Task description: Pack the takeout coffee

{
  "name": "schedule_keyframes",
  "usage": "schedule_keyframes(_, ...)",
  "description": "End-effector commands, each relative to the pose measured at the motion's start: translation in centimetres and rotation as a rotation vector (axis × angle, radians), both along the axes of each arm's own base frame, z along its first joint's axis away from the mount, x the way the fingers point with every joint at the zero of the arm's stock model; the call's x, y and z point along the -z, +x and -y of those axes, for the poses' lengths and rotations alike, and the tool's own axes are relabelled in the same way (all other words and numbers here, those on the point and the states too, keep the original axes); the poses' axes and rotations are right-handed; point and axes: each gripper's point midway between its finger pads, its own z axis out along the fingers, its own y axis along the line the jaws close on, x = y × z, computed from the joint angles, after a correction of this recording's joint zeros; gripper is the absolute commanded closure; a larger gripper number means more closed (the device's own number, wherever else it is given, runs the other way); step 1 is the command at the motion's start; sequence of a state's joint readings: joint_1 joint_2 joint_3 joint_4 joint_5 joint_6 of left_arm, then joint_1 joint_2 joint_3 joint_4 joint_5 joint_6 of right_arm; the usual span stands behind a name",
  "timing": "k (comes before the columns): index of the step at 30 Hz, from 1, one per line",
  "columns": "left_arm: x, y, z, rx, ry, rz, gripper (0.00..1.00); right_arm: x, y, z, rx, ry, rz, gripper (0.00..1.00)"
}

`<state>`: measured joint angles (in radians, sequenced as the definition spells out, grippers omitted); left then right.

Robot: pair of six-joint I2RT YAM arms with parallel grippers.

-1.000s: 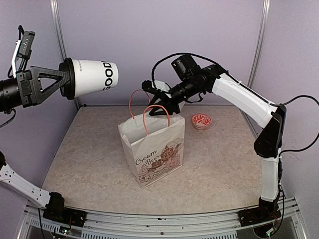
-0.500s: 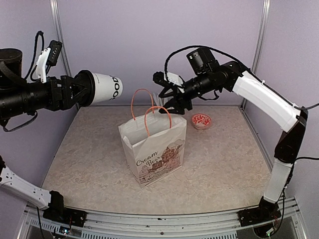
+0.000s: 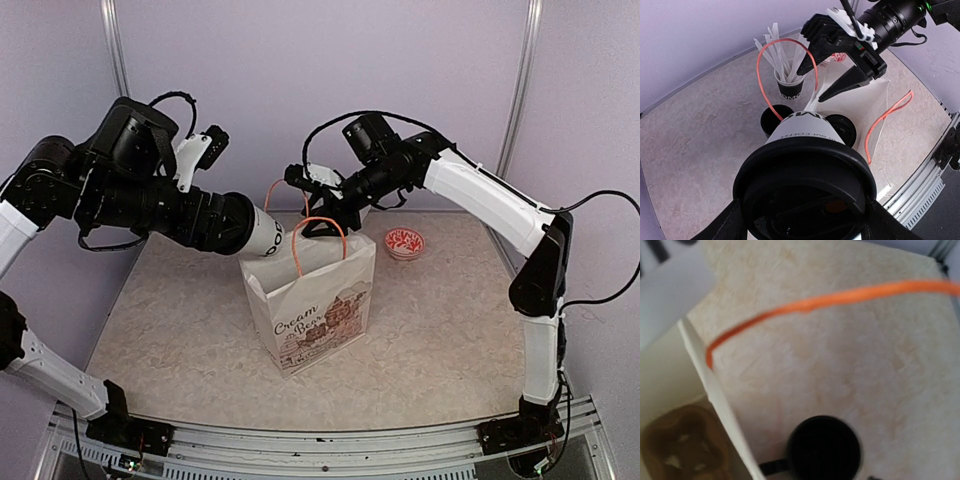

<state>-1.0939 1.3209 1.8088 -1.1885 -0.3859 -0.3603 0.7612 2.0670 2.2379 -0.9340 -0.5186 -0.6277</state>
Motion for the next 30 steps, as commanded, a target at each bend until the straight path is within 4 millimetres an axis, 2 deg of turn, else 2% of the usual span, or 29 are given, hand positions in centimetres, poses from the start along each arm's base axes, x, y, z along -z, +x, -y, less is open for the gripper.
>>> schedule_keyframes(1,0.3,-0.7,0.7,0.076,0.008,-0.037,0.29,-1.4,-0.8,0.3,-0.023,0.027,-0.021,0.56)
schedule_keyframes(3,1.0,-0.4,1.1,0.081,0.032,-0.049,0.29,-1.8,-1.2,0.5,-0.027,0.035,-0.022,0.73)
schedule_keyframes(5,1.6,-0.1,1.5,0.093,0.05,-0.059,0.3,-2.4,-1.7,0.7,-0.03,0.047,-0.025,0.86)
schedule_keyframes(10,2.9,-0.1,3.0,0.151,0.083,-0.098,0.3,-3.7,-2.7,1.8,-0.008,0.069,-0.03,0.96)
schedule_keyframes(17,4.1,0.2,4.7,0.199,0.121,-0.13,0.3,-4.0,-4.4,3.5,0.039,0.065,-0.085,0.97)
schedule_keyframes(23,6.1,0.1,6.4,0.238,0.174,-0.179,0.32,-3.5,-6.4,4.5,0.034,0.047,-0.104,0.98)
schedule_keyframes(28,6.1,-0.4,7.7,0.28,0.222,-0.161,0.32,-3.3,-6.3,5.1,0.068,0.019,-0.078,0.98)
schedule_keyframes(30,5.9,-1.5,9.1,0.336,0.246,-0.135,0.32,-3.3,-6.2,5.3,0.074,0.014,-0.07,0.98)
